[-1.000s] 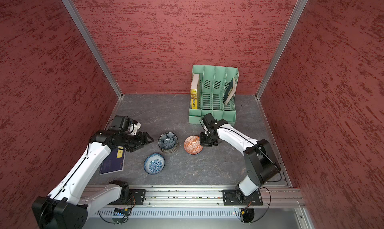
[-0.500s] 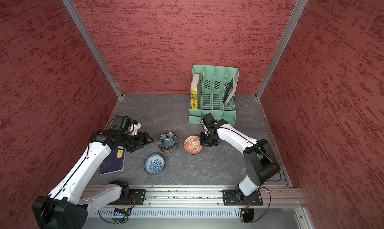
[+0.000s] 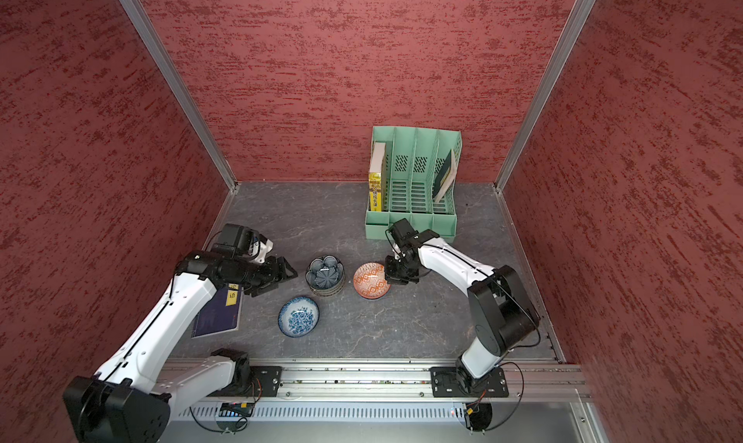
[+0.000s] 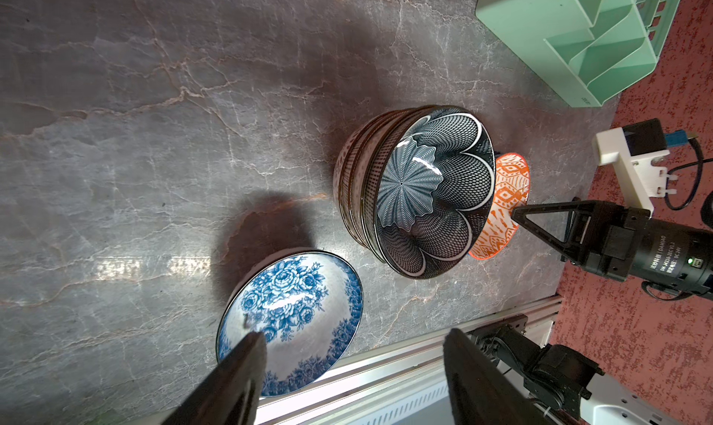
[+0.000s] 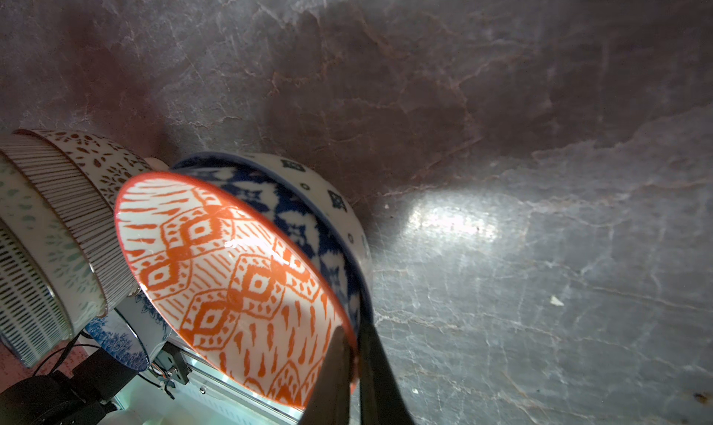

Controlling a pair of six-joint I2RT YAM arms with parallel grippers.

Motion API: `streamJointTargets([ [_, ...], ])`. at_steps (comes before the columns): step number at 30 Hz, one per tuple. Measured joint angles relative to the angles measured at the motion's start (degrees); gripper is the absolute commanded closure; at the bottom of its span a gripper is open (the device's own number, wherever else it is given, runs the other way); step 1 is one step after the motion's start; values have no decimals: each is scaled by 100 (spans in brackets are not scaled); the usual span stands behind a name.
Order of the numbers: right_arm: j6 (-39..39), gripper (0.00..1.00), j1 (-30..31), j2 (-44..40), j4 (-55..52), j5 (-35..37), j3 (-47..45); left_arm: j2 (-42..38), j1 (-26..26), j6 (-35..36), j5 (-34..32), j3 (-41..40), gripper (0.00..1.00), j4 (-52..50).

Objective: Stack the bowls
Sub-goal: Place the bowl on the bowl, then pick up the bowl from the center of the board.

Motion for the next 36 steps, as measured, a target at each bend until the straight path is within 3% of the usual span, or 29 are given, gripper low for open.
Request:
streamJointTargets([
  [5,17,84,0,2,-90,-50,0,4,0,-9,0,0,25,-70],
  [13,-24,52,0,-39,-389,-28,382,-57,-39,-385,13,-127,25,-168],
  [25,-122,48,0,-1222,-726,442,1080,-468,-684,-1307,-682,-669,34,-920],
  [31,-192,48,0,-1405,-804,439,1108,-525,-1078,-1818,-901,-1084,38,-999],
  [36,-313,48,0,-1532,-861,439,1099,-385,-1366,-2159,-1078,-1178,48,-960],
])
